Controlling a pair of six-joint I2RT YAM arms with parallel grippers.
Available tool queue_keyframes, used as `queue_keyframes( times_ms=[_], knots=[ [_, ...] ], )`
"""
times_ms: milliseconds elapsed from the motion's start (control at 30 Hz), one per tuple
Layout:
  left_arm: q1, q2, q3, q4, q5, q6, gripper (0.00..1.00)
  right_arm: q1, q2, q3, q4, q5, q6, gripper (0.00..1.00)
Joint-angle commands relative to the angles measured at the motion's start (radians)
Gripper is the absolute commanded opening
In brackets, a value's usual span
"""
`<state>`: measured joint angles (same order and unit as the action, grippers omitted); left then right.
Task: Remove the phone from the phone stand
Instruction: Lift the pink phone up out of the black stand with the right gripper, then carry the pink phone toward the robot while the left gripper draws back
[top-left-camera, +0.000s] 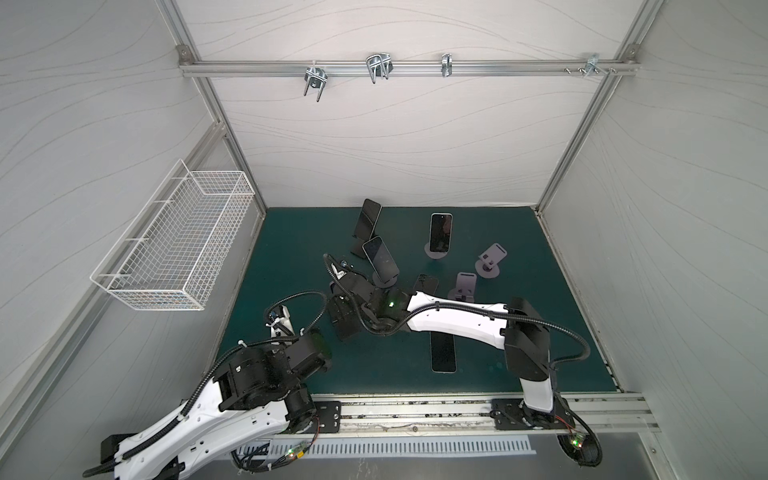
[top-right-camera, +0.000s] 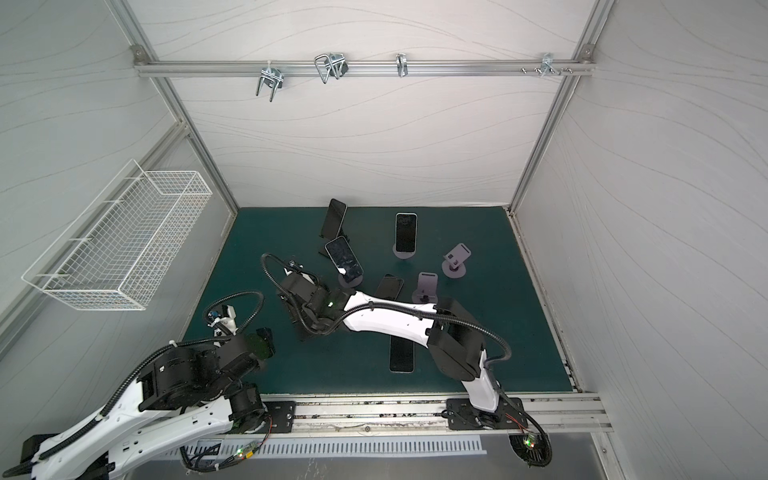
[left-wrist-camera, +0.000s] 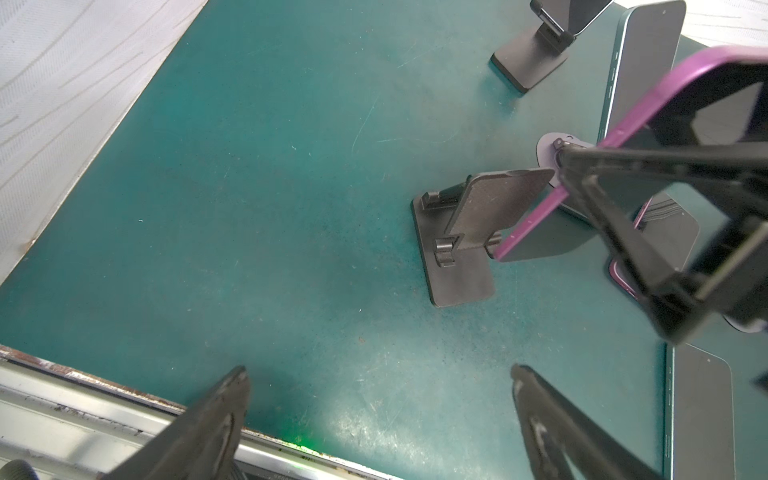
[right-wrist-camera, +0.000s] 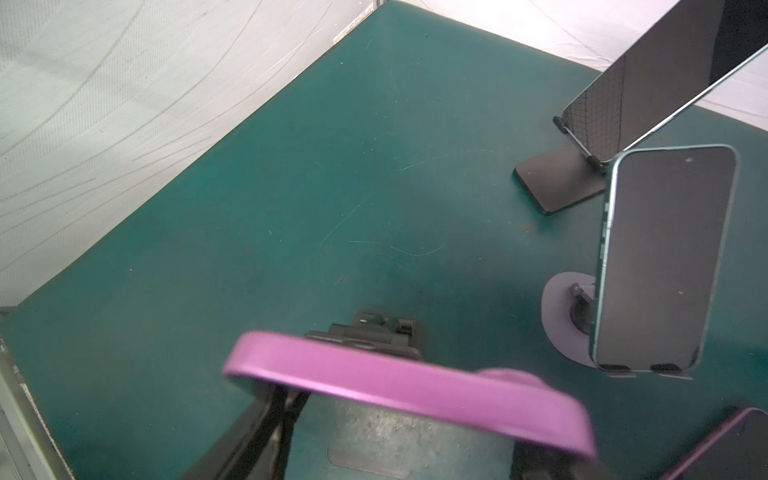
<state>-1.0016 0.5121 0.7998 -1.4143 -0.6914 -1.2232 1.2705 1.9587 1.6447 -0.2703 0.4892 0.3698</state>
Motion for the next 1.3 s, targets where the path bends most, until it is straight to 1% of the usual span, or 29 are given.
queue_keyframes(
  times_ms=[0,333,600,1033,1267],
  knots=[
    [0.004,0.009,0.006,0.009,-0.007,0.017,0.99,0.002,-0.09,-0.035,0.004,0.046,0.009,0.63],
    [0.004,0.079,0.008,0.061,0.019,0.074,0.99,-0.024,-0.21,-0.16,-0.046,0.078,0.066,0.62],
    [0.005,0.123,-0.006,0.17,0.051,0.109,0.99,-0.072,-0.312,-0.268,-0.09,0.091,0.118,0.62],
    [0.003,0.289,0.027,0.337,0.127,0.197,0.99,-0.177,-0.487,-0.437,-0.151,0.133,0.179,0.62],
    [-0.008,0.359,0.043,0.439,0.158,0.262,0.99,-0.233,-0.583,-0.513,-0.167,0.131,0.203,0.6]
  ],
)
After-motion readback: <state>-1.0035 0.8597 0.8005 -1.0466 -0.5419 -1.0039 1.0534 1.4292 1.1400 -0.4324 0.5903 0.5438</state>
